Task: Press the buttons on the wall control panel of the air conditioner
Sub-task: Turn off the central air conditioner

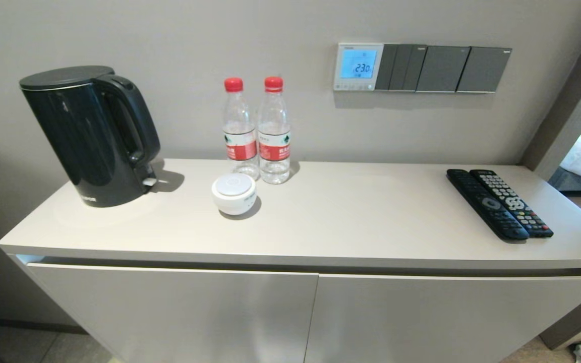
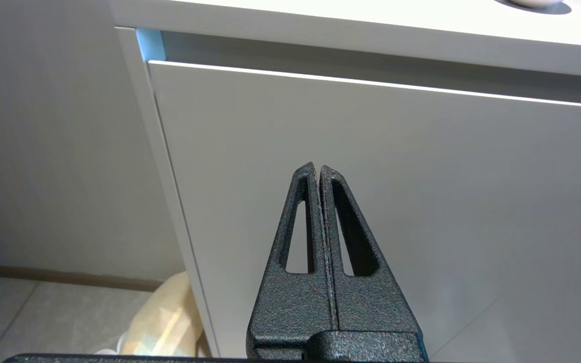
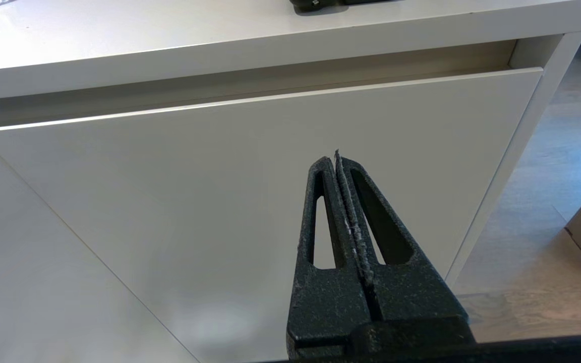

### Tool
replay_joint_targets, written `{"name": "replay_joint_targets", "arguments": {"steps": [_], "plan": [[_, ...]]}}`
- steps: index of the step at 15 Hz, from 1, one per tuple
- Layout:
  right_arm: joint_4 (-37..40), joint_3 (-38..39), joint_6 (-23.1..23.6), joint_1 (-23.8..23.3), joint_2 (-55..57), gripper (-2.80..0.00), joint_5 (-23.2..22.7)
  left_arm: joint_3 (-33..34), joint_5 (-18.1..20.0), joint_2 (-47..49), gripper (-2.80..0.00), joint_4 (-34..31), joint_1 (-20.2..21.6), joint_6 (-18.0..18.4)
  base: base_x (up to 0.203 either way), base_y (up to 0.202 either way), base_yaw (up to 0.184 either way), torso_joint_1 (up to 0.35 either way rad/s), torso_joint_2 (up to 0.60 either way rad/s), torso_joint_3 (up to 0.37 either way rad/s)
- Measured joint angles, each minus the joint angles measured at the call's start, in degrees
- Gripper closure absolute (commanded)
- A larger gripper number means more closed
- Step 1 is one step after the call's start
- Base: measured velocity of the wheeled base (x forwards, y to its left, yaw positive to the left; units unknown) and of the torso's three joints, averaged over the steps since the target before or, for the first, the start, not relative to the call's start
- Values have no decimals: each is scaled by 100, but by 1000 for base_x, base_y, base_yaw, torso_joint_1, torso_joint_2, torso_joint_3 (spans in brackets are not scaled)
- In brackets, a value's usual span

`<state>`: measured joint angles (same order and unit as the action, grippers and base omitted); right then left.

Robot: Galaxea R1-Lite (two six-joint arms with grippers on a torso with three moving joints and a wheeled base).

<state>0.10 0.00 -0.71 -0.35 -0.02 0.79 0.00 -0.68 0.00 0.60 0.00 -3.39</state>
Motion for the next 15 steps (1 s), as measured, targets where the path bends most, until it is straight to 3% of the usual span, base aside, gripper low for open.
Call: {"name": "replay_joint_targets", "arguments": {"steps": [15], "plan": [[0, 0, 0, 6, -2, 0, 0, 0, 0, 0, 0, 0, 0, 0, 0, 0, 0, 0, 0, 0]]}}
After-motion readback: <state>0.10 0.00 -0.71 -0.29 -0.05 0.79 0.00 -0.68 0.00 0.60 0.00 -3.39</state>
